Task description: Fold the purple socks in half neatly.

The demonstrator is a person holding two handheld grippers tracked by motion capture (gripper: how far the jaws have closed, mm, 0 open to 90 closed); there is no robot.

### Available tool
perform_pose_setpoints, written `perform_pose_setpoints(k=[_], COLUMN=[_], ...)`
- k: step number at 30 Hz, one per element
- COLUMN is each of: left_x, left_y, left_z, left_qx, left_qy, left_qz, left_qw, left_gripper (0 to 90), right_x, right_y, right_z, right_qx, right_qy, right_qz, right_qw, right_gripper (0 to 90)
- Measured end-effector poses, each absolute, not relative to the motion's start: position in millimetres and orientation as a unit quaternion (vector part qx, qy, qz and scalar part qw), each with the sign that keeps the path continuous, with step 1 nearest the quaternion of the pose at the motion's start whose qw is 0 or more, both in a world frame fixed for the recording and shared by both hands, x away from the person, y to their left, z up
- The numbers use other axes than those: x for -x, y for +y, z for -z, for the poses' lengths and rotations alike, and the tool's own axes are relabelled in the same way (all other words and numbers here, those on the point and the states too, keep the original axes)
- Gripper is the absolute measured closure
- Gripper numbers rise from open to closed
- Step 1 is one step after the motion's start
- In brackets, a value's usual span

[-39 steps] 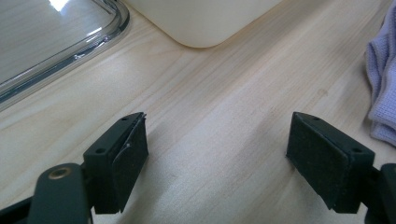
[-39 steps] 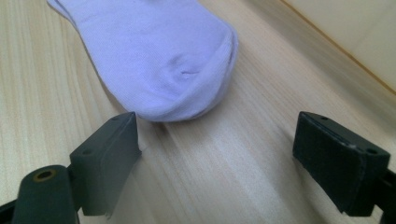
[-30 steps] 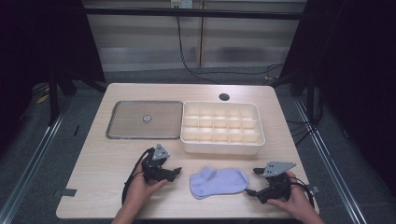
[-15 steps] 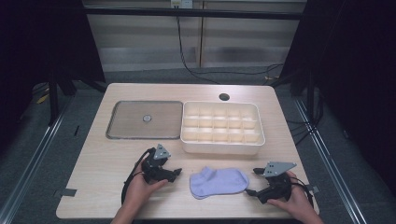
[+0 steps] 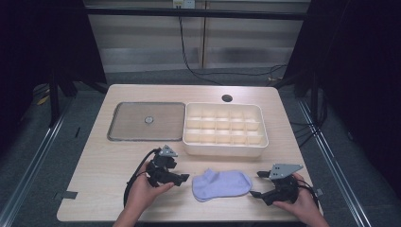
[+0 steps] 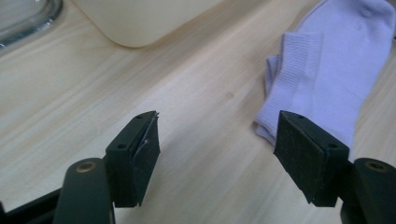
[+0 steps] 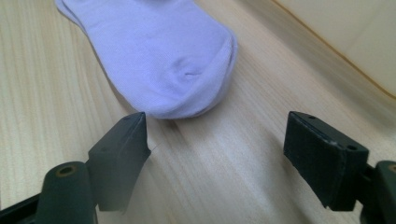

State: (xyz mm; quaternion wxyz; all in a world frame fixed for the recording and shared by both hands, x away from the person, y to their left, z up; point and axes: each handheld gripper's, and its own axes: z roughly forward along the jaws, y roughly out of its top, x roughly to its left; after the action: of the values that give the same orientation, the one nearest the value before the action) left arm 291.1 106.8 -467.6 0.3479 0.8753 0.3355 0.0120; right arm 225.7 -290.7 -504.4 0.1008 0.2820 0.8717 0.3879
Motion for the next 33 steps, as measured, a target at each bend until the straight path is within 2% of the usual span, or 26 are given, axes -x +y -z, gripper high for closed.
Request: perform_pose_setpoints(k=[5,8,17,25,33], left_x=[-289.7,-288.9,-291.9,-294.7,-297.0], left_y=[101.5,98.3,89.3,78.4,70.8], left_z=[465.2,464.5,469.4,472.2,475.4], left_qx=[-0.878,-0.878,-0.885,-0.888,-0.888], left_qy=[0.337,0.338,0.342,0.351,0.355], left_qz=[0.012,0.021,0.05,0.072,0.086], left_qw=[0.34,0.338,0.312,0.288,0.279], left_gripper=[33.1,35.2,38.2,43.4,46.8], right_x=[-225.0,-224.5,-224.3,-225.6,-228.8], right_y=[-292.5,-295.6,-296.9,-301.4,-296.2], right_z=[501.1,496.4,494.8,491.7,493.5], right_qx=[-0.273,-0.278,-0.282,-0.295,-0.3], right_qy=[0.878,0.875,0.881,0.878,0.882], right_qz=[-0.38,-0.384,-0.369,-0.36,-0.346], right_qw=[0.102,0.096,0.091,0.11,0.107], right_gripper=[31.8,43.7,56.6,74.8,86.7])
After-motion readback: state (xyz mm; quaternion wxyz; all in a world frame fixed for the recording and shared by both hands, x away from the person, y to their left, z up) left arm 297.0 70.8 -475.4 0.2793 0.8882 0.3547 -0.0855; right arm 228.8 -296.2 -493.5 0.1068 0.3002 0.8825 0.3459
